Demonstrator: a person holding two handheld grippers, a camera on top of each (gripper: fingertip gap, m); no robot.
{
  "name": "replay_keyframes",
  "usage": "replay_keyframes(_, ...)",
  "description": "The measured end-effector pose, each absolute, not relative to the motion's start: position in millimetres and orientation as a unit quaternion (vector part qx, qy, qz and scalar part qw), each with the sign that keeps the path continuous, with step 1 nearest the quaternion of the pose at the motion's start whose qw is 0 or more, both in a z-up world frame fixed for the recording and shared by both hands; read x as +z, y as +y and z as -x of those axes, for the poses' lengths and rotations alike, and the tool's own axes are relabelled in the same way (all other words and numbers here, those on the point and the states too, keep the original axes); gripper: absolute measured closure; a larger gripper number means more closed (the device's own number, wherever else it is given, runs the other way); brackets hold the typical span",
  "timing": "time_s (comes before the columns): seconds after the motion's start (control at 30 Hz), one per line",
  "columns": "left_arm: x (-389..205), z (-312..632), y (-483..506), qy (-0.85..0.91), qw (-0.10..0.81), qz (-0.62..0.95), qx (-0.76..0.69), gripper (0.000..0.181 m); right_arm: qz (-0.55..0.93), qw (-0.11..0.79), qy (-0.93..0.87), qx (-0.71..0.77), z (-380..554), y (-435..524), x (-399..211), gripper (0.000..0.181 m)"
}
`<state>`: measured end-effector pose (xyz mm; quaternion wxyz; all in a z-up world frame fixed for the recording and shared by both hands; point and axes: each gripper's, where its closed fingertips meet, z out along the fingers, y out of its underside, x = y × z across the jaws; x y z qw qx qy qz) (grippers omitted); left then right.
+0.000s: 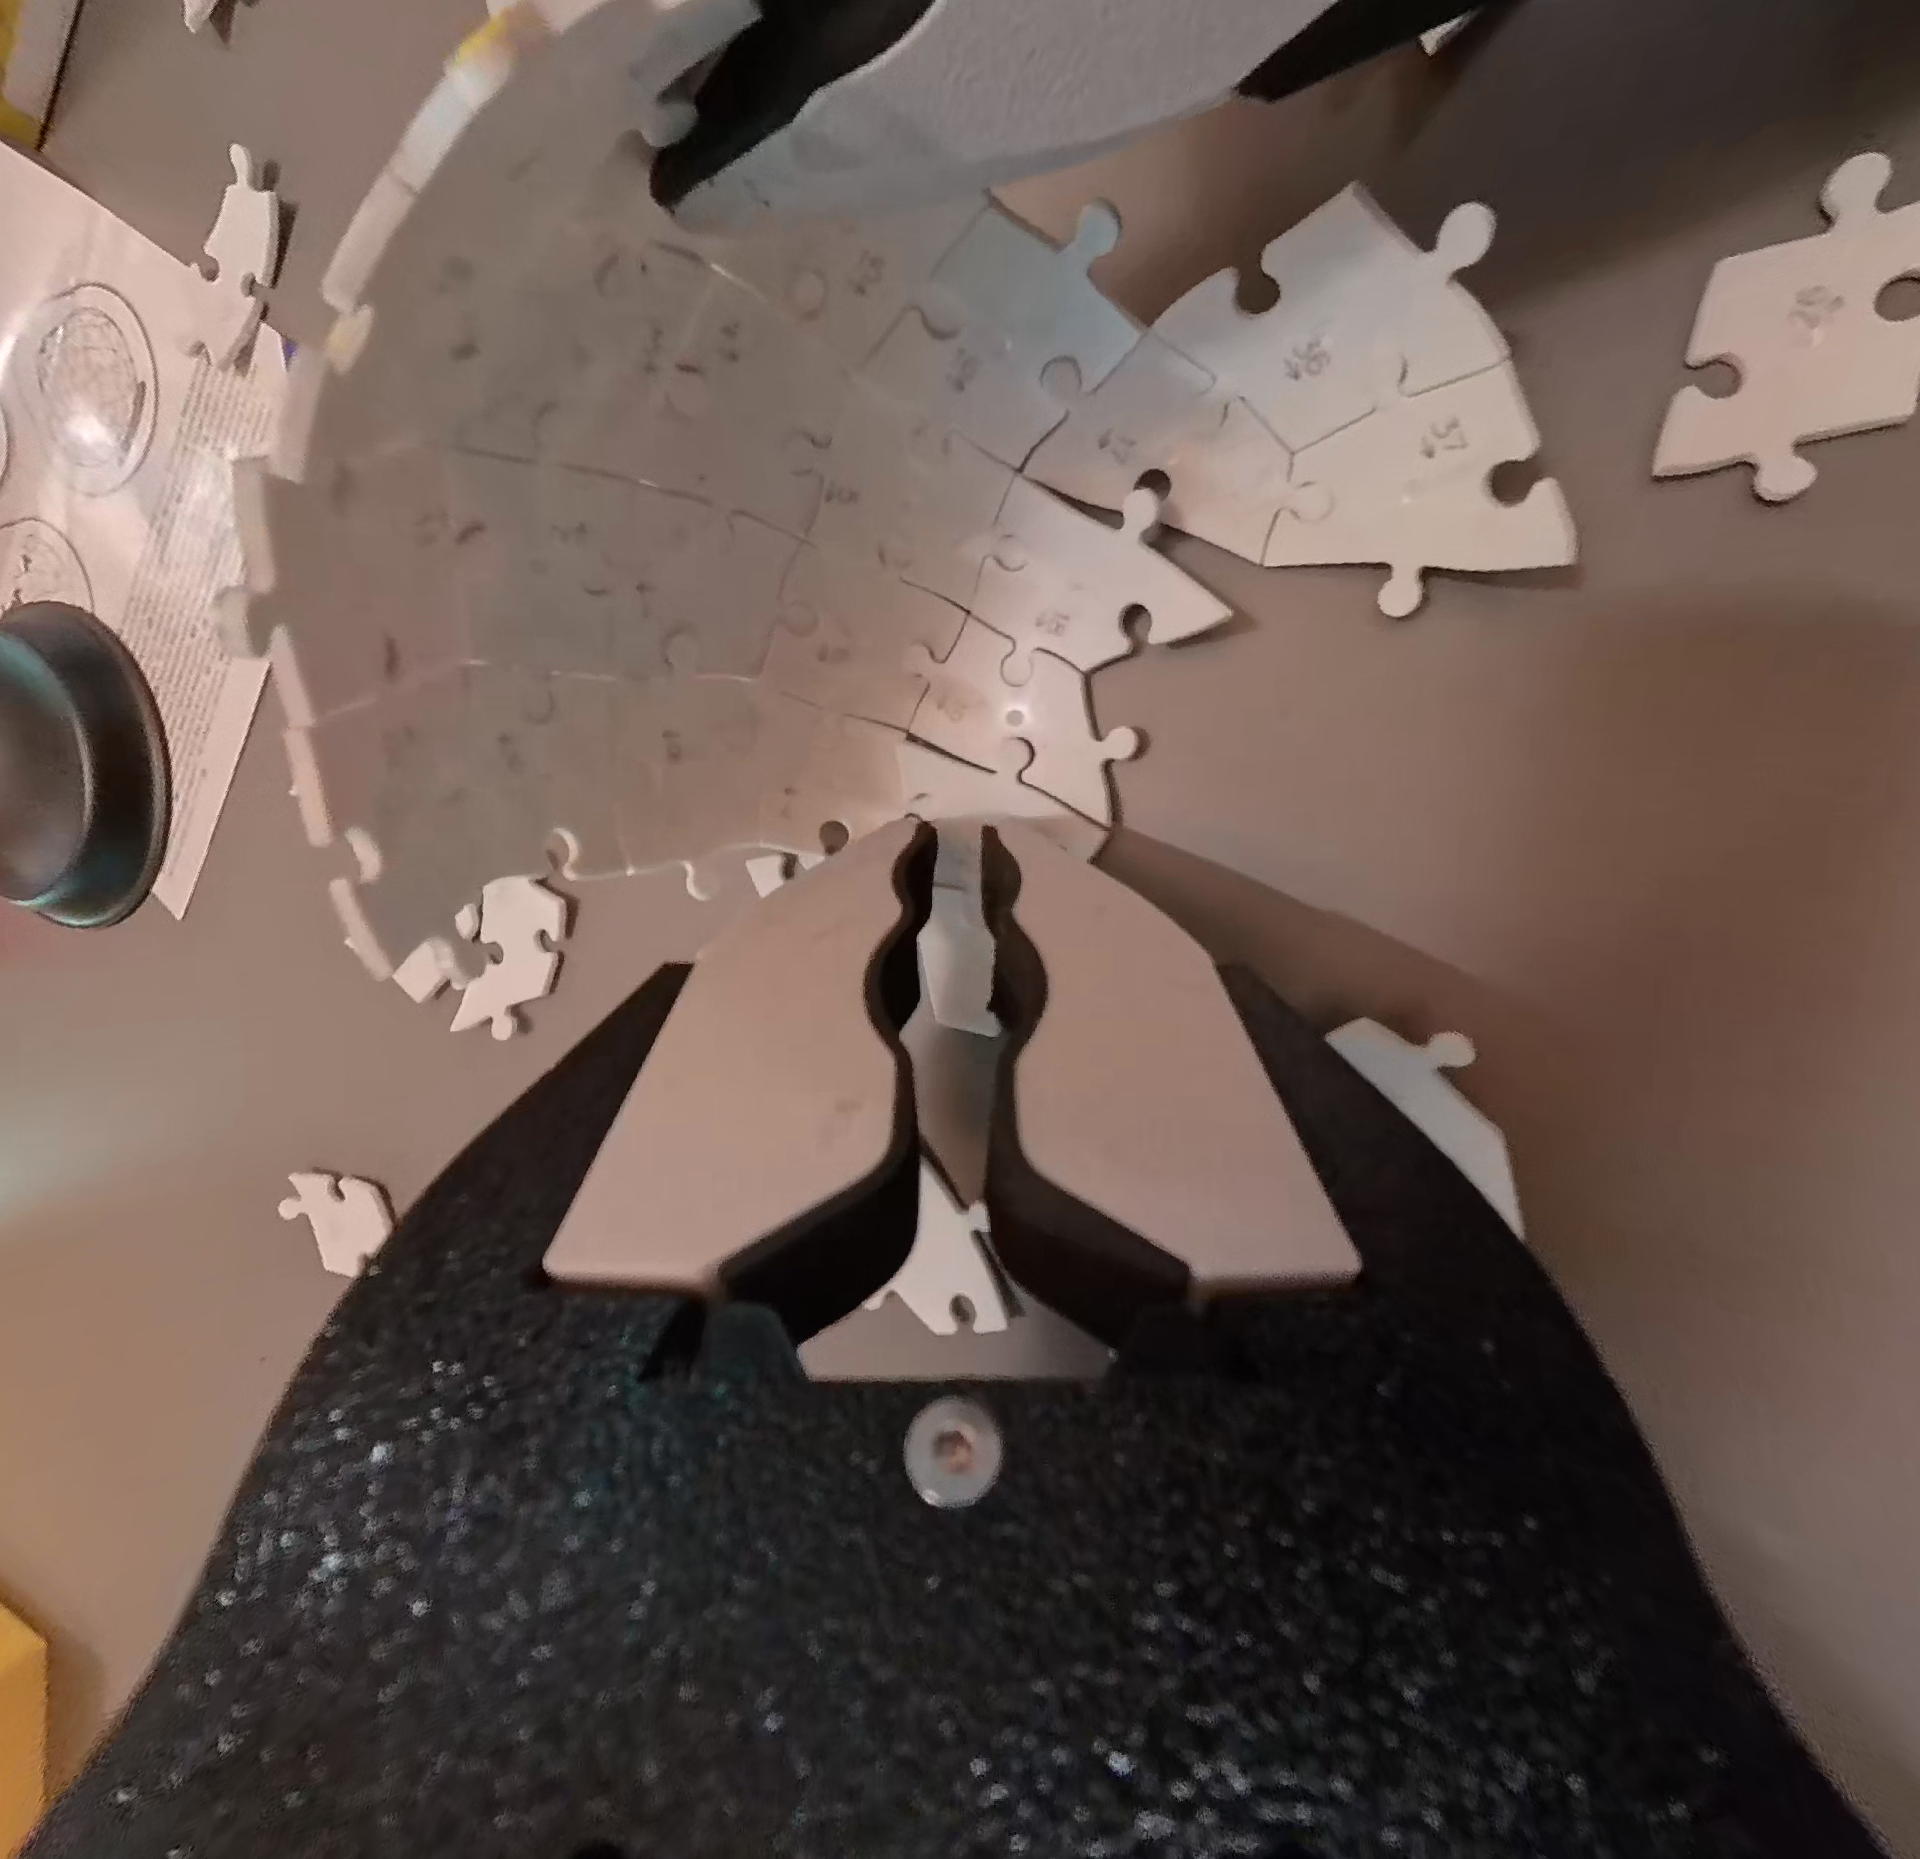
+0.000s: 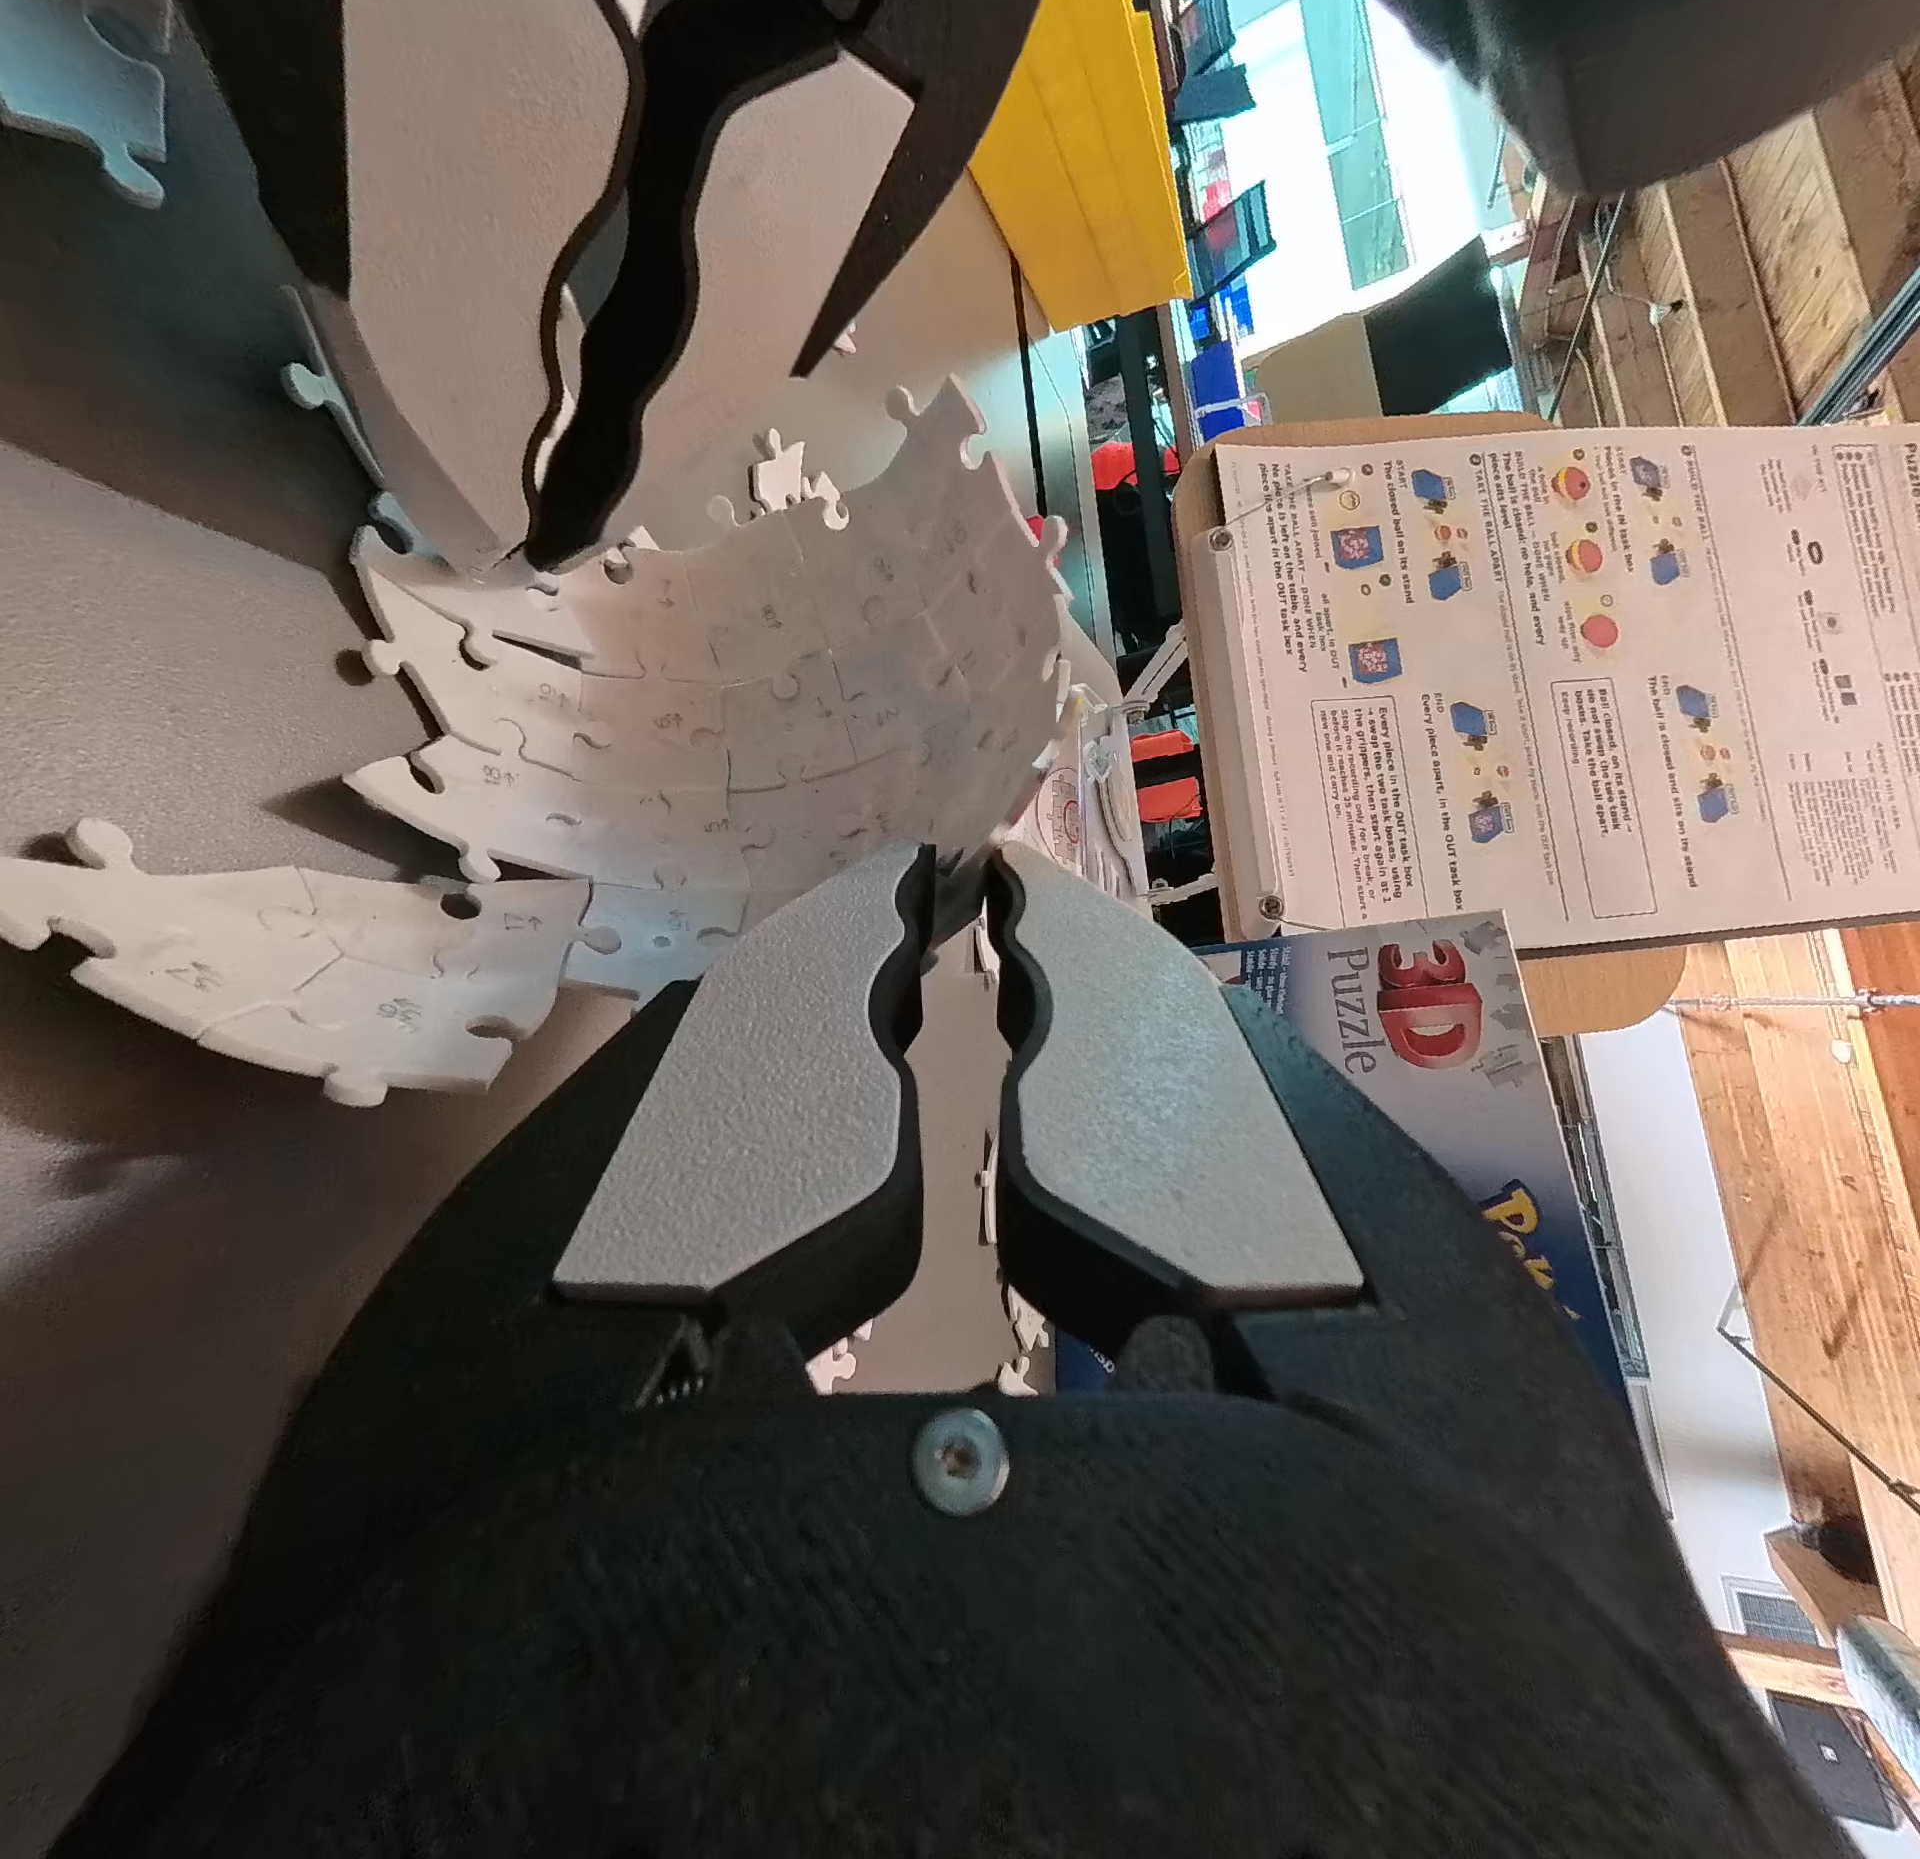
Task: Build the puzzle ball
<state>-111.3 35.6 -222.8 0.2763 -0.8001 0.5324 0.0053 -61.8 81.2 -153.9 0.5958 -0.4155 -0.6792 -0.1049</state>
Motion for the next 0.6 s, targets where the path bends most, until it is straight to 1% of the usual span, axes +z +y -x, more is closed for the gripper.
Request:
replay_keyframes(0.1, -217.4, 109.7, 39.4, 0.525, 0.289, 0.801, -0.004, 0.174, 0.416, 0.596, -0.679, -0.105, 61.4, 81.4, -154.3, 0.172)
replay_keyframes(0.23, -218.0, 108.1, 43.1, 0.538, 0.294, 0.790, 0.008, 0.181, 0.416, 0.595, -0.679, -0.106, 61.4, 81.6, -154.4, 0.172)
replay_keyframes(0.6, -223.5, 104.4, 44.2, 0.584, 0.284, 0.760, 0.034, 0.181, 0.417, 0.597, -0.678, -0.104, 61.6, 82.0, -154.6, 0.172)
